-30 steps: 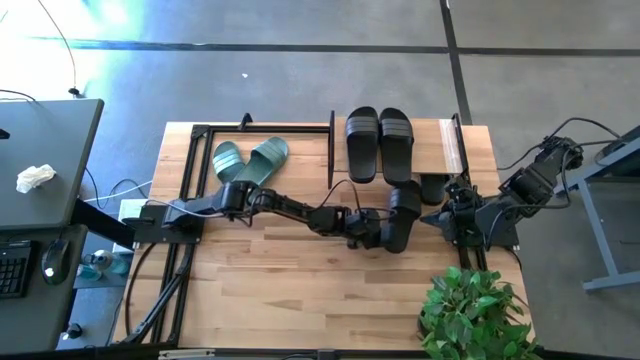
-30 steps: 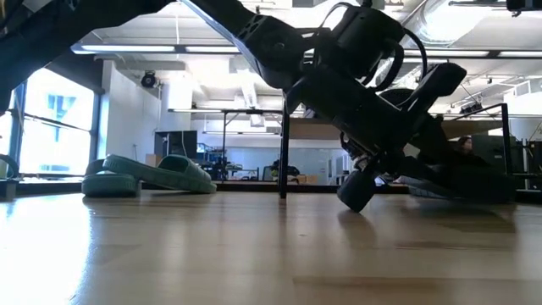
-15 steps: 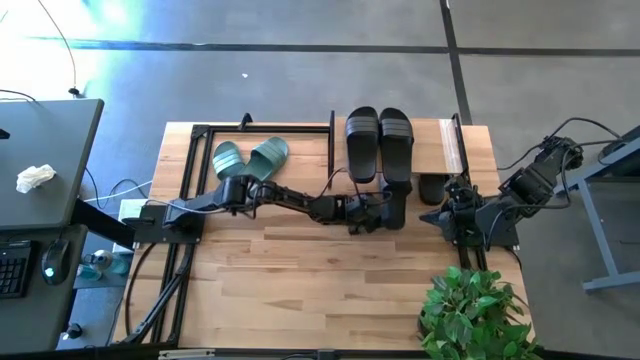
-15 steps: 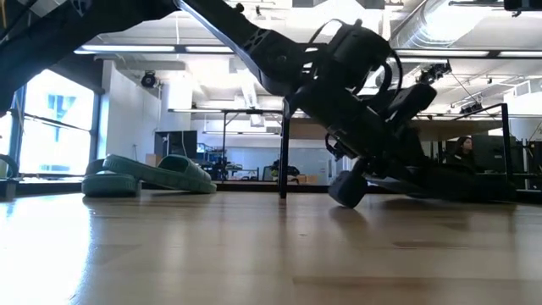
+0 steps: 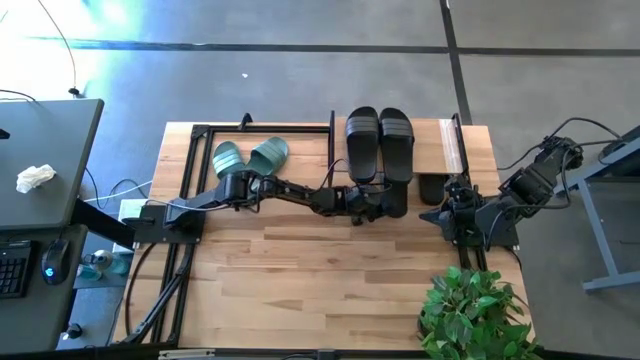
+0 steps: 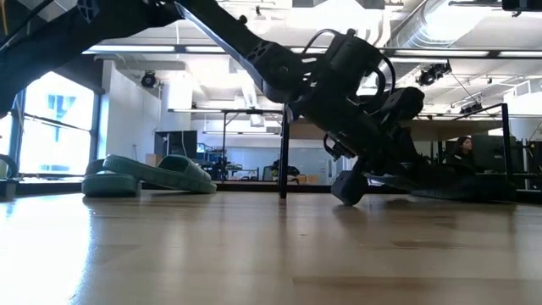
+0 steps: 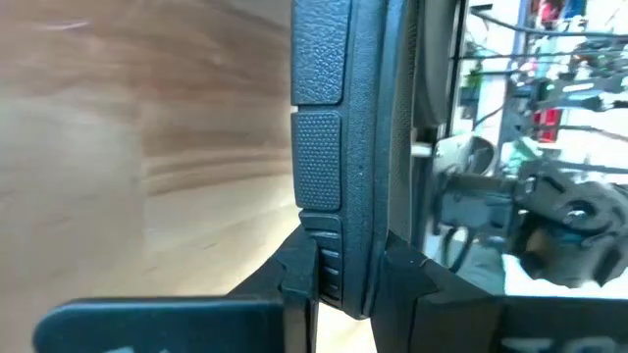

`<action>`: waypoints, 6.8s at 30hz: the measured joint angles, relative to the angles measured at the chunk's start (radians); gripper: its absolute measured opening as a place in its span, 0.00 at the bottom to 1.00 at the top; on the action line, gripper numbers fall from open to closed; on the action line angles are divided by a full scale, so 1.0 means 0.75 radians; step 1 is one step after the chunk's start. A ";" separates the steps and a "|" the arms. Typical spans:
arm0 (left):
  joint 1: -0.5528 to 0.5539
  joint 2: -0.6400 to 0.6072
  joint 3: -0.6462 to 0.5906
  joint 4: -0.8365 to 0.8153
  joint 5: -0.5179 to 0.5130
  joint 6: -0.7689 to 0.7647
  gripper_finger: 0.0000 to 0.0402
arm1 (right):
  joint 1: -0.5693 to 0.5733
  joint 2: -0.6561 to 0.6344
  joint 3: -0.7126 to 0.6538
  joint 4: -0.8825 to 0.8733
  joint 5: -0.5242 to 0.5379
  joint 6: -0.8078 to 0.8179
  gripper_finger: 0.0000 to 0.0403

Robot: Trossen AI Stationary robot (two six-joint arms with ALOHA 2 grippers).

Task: Pick and place slides into the shelf
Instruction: Put the black slipper under the shelf, then put the green slipper under the shelf

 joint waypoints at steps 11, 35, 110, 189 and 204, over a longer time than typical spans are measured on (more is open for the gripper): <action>0.029 0.043 0.106 -0.037 -0.005 0.096 0.11 | 0.001 0.001 0.000 0.007 0.000 0.003 0.00; 0.023 0.041 0.107 -0.074 0.003 0.119 0.22 | 0.000 0.001 0.000 0.017 -0.003 0.030 0.00; -0.041 0.017 0.111 -0.353 0.311 1.082 0.70 | 0.001 0.090 0.000 -0.315 -0.199 0.206 0.00; 0.027 0.266 0.472 -0.278 0.074 1.720 0.00 | 0.001 0.088 0.000 -0.462 -0.003 0.026 0.00; -0.040 0.201 0.472 -0.363 0.301 1.638 0.00 | 0.000 0.086 0.000 -0.462 -0.037 0.032 0.00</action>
